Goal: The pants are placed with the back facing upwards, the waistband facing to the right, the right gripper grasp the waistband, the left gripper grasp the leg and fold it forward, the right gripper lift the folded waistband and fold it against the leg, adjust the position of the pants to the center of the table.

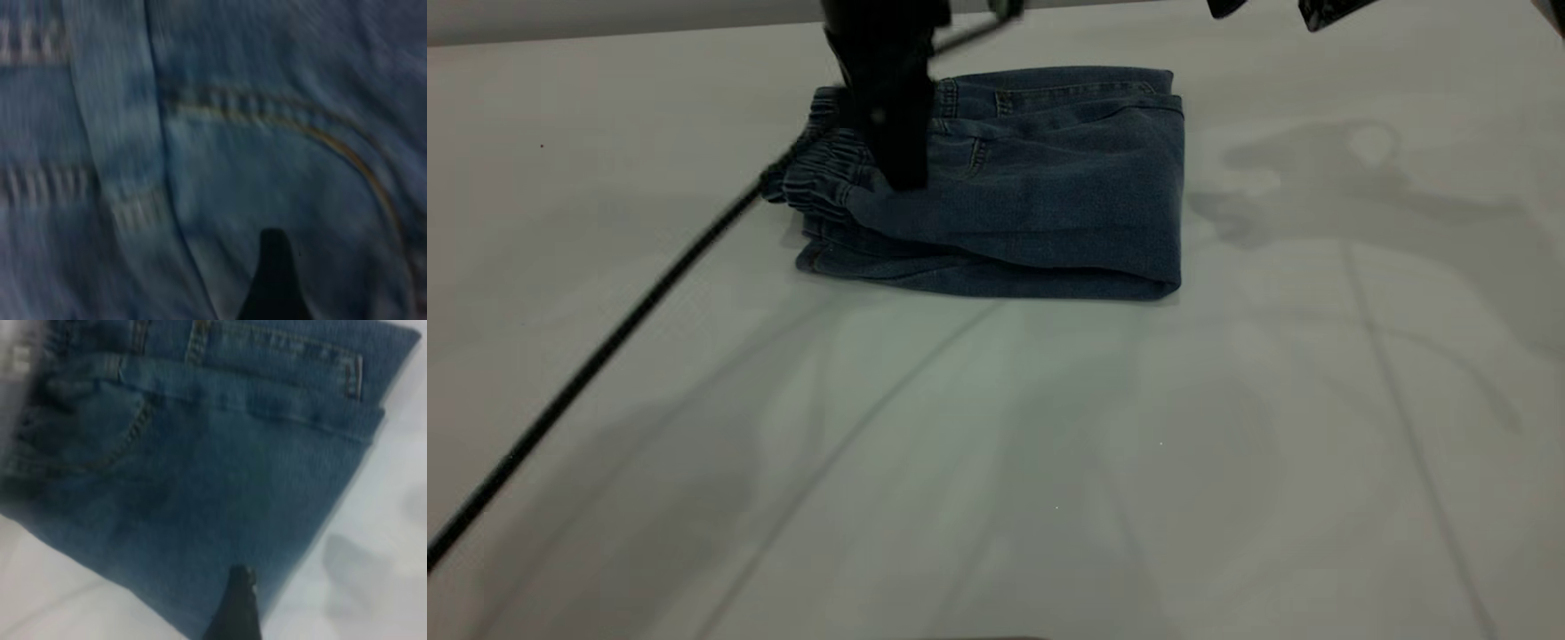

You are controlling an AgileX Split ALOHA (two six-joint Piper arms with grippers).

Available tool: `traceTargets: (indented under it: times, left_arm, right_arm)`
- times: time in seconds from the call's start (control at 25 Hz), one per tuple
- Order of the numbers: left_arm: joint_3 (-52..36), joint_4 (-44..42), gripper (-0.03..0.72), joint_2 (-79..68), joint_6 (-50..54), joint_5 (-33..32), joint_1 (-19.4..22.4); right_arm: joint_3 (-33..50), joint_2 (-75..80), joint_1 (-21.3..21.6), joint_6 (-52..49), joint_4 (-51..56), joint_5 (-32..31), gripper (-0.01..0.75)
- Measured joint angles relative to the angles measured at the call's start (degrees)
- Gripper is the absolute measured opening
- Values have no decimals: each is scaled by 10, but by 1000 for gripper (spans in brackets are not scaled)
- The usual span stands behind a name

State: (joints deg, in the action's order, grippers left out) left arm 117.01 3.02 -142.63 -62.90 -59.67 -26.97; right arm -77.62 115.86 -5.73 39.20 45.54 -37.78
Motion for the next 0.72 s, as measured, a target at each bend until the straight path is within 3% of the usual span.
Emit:
traceTargets:
  times: [0.16,0.28,0.72]
  left_arm:
    - [0,0,497,-36,-5,53,-9]
    - [6,-5,497,-46,15,57,-17]
    - [11,-20,497,-51,255,51,-69]
  right_arm:
    - [0,0,0,-2,-1,-1,594]
    - [0,0,0,-2,-1,-1,594]
    - [0,-1,0,-2,-2,-2,594]
